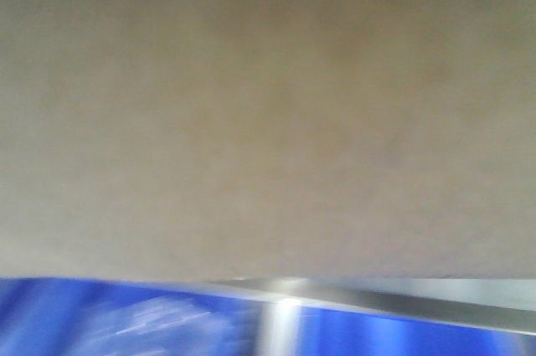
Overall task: Grab box from left shelf to table start
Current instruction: 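Lift the box with both grippers and pull it off the shelf, then hold the box with both grippers while the base drives to the table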
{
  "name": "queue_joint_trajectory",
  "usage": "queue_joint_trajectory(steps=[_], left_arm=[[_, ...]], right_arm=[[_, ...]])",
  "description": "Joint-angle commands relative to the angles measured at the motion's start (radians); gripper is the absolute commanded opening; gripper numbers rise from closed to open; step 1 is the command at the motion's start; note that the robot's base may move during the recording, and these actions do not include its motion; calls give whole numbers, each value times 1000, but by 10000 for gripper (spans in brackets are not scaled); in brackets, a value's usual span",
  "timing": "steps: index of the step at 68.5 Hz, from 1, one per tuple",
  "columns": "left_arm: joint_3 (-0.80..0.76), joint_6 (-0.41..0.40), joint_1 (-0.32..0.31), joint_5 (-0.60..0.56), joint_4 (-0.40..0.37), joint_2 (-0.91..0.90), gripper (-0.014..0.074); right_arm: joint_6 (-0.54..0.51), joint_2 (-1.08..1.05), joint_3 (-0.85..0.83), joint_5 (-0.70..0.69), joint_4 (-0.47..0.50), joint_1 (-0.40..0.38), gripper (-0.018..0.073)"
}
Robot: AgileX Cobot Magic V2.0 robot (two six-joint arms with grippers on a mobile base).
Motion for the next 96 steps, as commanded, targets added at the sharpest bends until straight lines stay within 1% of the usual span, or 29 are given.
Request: queue_joint_trajectory(steps=[1, 96], left_arm=[[-41, -36, -5, -211, -13, 6, -92], [-41, -36, -4, -211, -15, 6, -92]], right_arm=[[-10, 20, -28, -130, -54, -8, 60], [-10, 20, -28, -130, -54, -8, 60]])
